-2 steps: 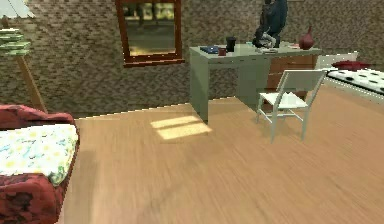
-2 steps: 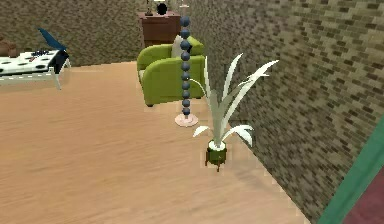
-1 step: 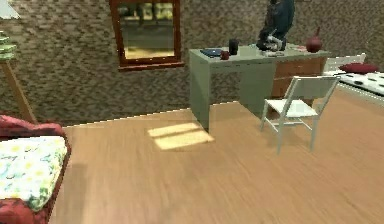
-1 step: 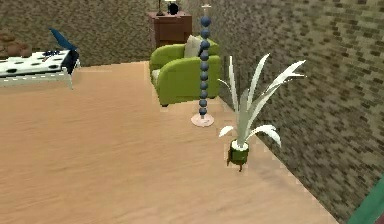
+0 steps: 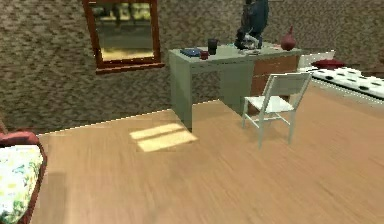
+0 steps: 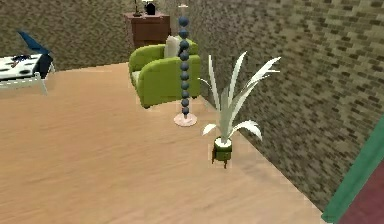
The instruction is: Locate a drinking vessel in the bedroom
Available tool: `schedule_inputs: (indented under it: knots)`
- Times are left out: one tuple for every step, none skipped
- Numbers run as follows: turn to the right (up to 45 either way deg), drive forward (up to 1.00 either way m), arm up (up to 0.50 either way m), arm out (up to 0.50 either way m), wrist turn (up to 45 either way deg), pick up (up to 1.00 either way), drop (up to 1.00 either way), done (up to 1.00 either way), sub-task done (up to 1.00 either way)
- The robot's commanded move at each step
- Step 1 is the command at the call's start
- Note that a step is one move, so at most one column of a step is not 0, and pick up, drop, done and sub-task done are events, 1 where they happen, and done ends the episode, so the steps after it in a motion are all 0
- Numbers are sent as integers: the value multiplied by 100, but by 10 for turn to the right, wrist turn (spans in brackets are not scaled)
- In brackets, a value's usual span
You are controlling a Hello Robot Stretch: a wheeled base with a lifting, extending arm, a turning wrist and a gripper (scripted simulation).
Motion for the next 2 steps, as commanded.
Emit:
schedule_inputs:
  knots:
    - [0,100,0,0,0,0,0,0,0]
    - [30,0,0,0,0,0,0,0,0]
